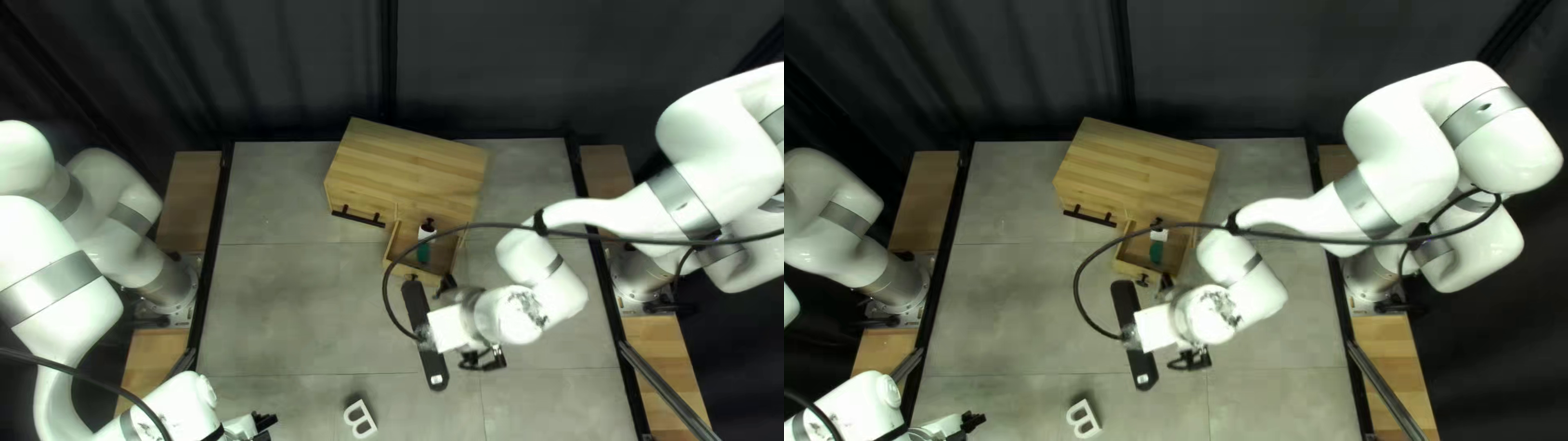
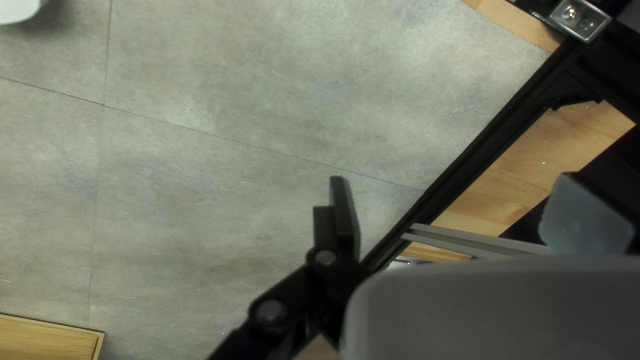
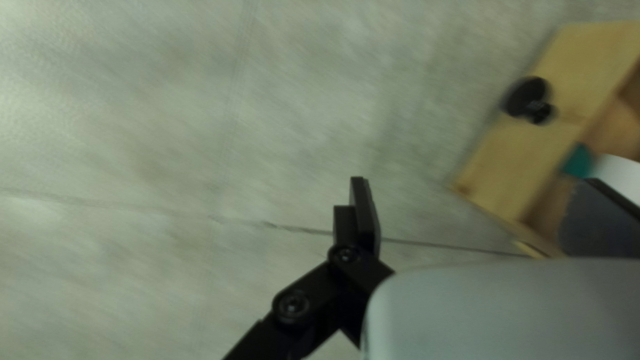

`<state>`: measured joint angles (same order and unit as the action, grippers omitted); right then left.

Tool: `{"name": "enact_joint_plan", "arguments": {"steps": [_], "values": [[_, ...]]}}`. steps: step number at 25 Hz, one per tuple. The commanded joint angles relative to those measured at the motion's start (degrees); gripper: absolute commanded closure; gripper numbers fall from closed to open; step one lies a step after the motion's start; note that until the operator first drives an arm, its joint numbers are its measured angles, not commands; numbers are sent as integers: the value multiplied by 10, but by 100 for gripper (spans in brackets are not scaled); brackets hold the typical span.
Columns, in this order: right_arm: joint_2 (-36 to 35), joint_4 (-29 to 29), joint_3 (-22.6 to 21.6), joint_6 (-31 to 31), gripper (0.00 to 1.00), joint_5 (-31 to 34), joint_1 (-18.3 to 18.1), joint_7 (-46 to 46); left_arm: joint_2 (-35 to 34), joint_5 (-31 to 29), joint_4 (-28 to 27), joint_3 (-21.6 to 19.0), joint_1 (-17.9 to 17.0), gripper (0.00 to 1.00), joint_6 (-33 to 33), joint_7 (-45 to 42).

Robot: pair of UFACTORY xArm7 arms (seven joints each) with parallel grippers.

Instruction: Open drawers and place objects into drawer and close

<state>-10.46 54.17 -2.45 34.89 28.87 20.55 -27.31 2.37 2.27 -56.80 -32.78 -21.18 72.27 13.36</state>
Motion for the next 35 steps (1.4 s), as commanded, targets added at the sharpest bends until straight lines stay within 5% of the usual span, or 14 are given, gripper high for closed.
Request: {"name": "enact_joint_plan", "arguments": {"steps": [1,9,19,27,35], "values": [[-58,44,-3,-38,0,22,2,33,0,0,0,0,0,0,0,0],[-136,114,-12,-77,0,-3,-16,57,0,0,0,0,0,0,0,0],[-164,137,3,-124,0,13,18,-14,0,0,0,0,0,0,0,0],[-149,141,3,-100,0,25,35,-17,-157,62,90,38,18,0,6,21],[-158,160,20,-97,0,64,62,-39,-127,69,73,-1,-6,0,-16,-27]]}}
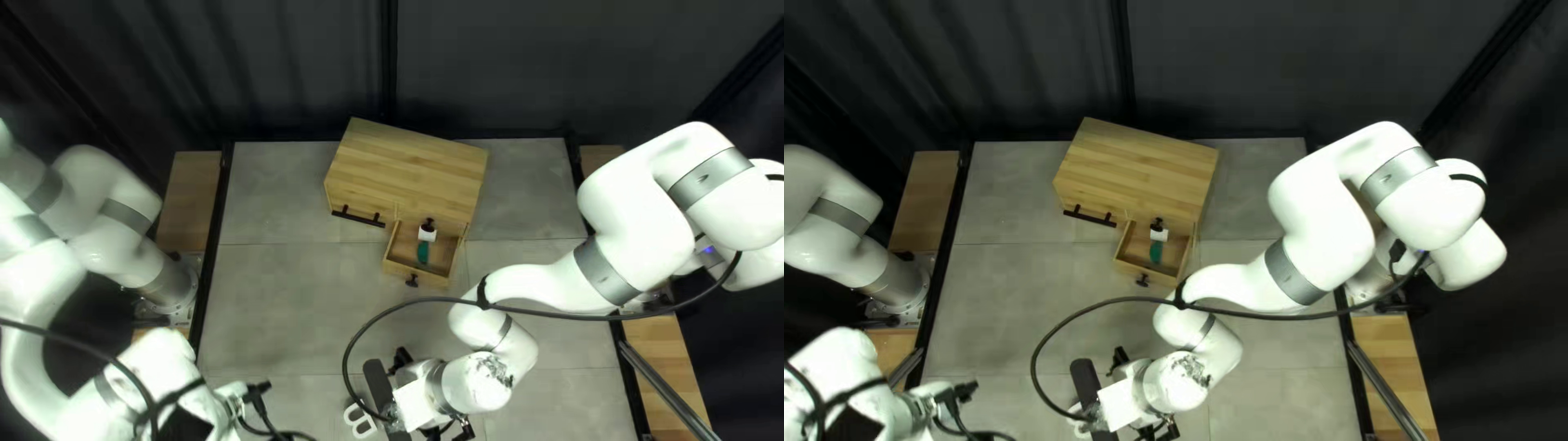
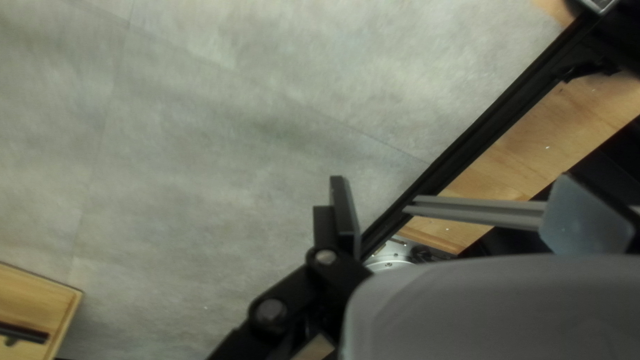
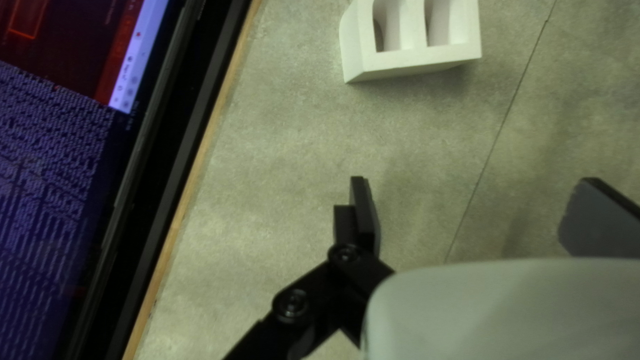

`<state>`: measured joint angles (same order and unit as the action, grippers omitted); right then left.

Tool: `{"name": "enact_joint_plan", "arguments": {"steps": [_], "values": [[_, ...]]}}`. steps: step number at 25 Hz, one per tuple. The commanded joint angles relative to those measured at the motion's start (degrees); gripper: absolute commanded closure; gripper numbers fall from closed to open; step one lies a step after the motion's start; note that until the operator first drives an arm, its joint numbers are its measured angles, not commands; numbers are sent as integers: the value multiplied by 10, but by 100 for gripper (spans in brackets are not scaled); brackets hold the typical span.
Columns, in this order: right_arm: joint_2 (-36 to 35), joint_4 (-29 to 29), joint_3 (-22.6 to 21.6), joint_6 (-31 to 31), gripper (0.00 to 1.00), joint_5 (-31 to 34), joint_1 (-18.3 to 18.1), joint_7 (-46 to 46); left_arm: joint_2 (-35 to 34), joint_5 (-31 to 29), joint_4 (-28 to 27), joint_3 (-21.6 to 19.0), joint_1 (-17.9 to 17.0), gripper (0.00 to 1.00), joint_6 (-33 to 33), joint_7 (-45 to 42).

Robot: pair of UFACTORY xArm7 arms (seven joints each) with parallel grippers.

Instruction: Open drawers and place objects into drawer and close

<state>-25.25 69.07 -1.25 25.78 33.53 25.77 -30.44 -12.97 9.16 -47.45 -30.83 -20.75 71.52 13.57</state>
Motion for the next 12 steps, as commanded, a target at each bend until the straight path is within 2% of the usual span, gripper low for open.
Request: {"name": "enact_joint_plan", "arguments": {"steps": [1,5,12], "values": [[-12,13,9,-7,0,20,11,-8,35,-2,-28,-24,-12,0,-10,-35],[-28,25,14,-23,0,30,9,-3,63,-6,-59,-44,-24,0,-5,-63],[-47,32,23,-55,0,38,5,-11,83,-11,-69,-51,-28,0,-16,-73]]}}
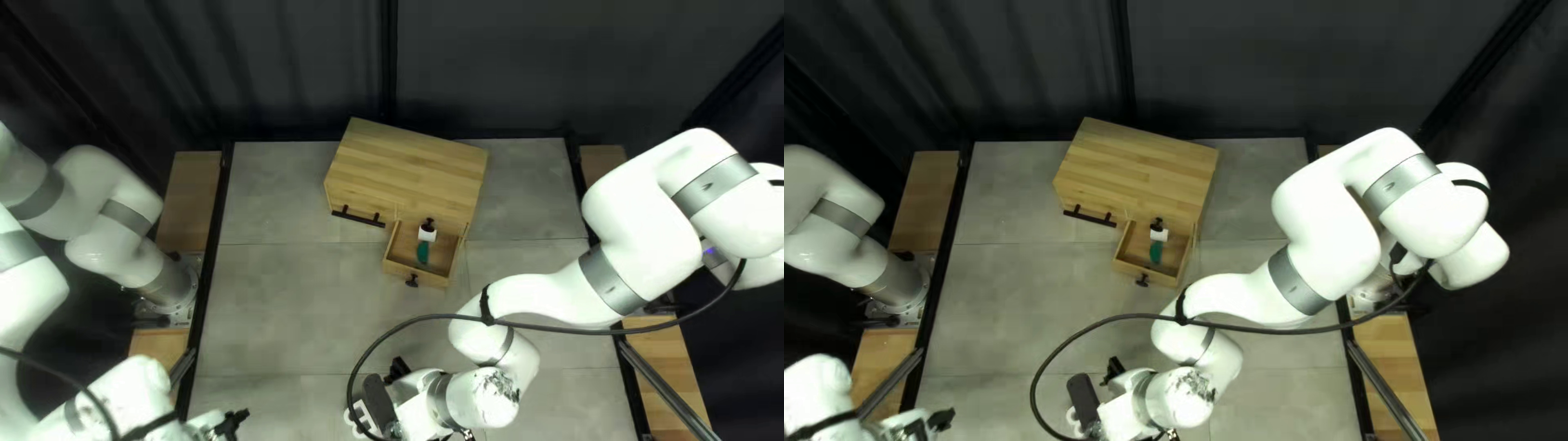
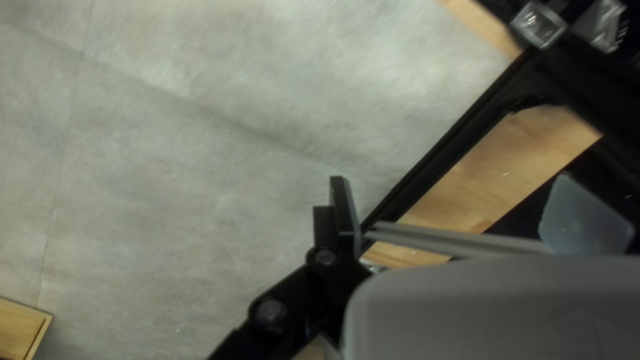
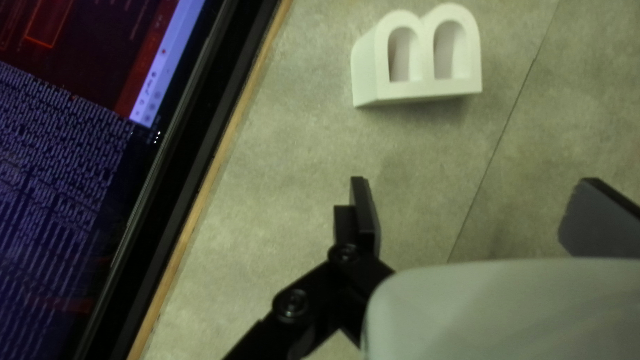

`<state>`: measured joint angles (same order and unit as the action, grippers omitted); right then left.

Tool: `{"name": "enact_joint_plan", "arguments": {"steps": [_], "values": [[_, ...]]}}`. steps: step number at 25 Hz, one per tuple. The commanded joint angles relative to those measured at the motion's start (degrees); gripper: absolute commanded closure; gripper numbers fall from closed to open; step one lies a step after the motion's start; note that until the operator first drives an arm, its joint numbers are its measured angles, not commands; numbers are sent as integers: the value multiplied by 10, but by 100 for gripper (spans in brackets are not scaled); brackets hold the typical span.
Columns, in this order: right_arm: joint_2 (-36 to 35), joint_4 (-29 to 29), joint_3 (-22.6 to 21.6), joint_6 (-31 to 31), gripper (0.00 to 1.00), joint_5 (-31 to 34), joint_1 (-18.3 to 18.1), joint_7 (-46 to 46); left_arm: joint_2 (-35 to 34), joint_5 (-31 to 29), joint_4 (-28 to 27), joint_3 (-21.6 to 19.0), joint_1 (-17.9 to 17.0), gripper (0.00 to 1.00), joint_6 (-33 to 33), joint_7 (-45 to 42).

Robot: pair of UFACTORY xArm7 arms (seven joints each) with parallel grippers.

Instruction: Open drawers and place objects into drawer and close

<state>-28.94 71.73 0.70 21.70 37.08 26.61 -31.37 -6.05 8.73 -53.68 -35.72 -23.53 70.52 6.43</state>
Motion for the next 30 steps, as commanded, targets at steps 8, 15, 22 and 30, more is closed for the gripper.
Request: {"name": "enact_joint_plan", "arguments": {"steps": [8,15,22,30], "values": [[-56,48,-5,-47,0,-10,-17,1,17,-10,-10,-1,0,0,-8,7],[-77,79,-26,-43,0,-28,-23,14,17,-10,-10,-1,0,0,-8,7],[-88,81,-46,-63,0,-34,-53,52,17,-10,-10,-1,0,0,-8,7],[-116,106,-92,-58,0,-51,-113,140,17,-10,-10,-1,0,0,-8,7]]}}
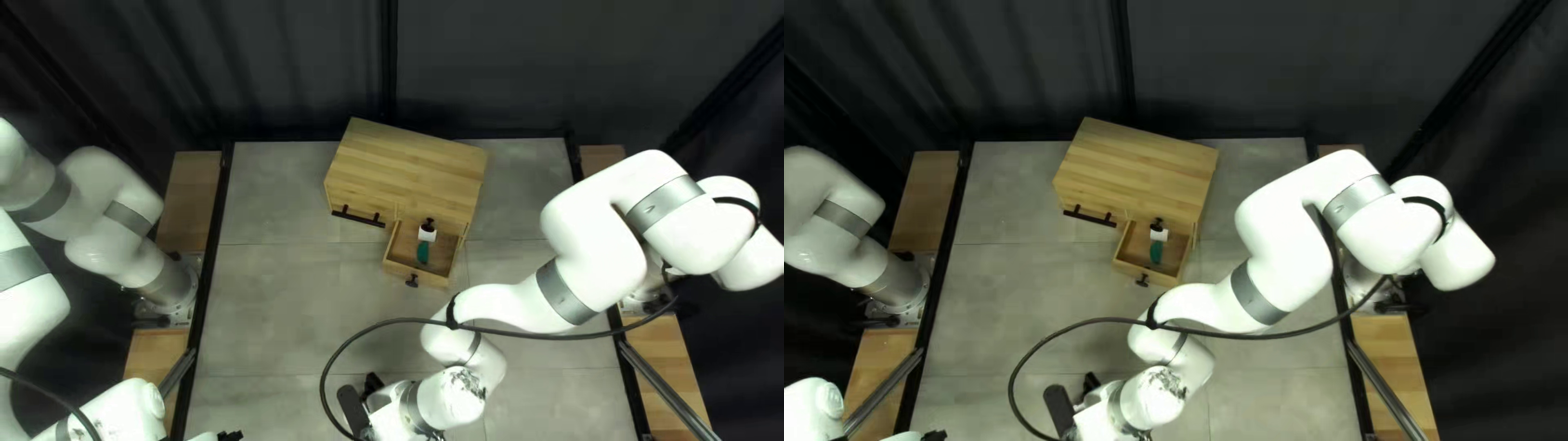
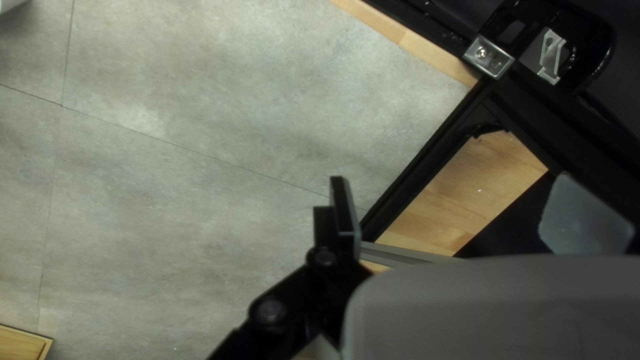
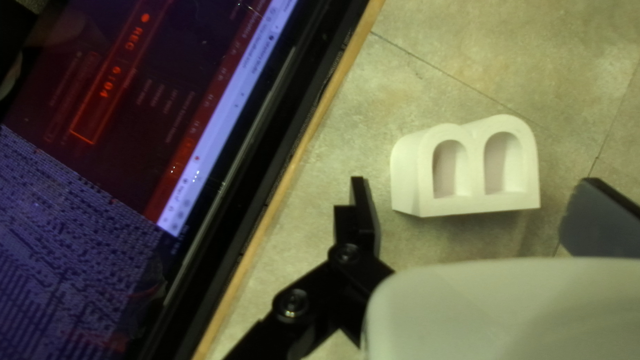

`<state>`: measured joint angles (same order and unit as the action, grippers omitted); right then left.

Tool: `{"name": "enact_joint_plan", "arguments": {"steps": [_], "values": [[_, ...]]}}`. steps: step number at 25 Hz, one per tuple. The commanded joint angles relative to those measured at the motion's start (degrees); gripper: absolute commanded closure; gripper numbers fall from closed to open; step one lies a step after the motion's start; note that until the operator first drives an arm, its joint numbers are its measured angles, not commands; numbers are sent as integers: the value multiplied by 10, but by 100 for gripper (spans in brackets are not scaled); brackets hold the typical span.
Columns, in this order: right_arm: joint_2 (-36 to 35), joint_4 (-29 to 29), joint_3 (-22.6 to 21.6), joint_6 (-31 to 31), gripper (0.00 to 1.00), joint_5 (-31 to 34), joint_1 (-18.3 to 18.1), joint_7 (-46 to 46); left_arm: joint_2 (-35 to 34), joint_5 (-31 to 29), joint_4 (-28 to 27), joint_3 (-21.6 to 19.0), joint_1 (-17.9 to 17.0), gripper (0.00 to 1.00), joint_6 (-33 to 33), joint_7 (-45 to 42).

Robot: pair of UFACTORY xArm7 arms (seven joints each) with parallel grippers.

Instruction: Open drawers and place objects into drawer and close

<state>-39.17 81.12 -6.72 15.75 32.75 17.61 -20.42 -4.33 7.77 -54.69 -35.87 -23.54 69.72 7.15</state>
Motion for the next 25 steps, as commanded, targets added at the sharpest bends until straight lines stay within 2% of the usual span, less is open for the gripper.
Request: {"name": "enact_joint_plan", "arguments": {"steps": [1,14,15,16,17,18,22,25], "values": [[-17,14,-22,3,0,-9,-27,37,0,0,0,0,0,0,0,0],[-52,52,-52,14,0,-34,-51,64,0,0,0,0,0,0,0,0],[-53,54,-53,14,3,-35,-52,65,0,0,0,0,0,0,0,0],[-54,53,-54,13,28,-35,-52,65,0,0,0,0,0,0,0,0],[-54,53,-53,13,90,-35,-52,64,0,0,0,0,0,0,0,0],[-54,54,-54,15,97,-36,-52,65,0,0,0,0,0,0,0,0],[-51,54,-57,24,99,-37,-52,67,0,0,0,0,0,0,0,0],[-33,54,-64,62,100,-41,-52,76,0,0,0,0,0,0,0,0]]}}
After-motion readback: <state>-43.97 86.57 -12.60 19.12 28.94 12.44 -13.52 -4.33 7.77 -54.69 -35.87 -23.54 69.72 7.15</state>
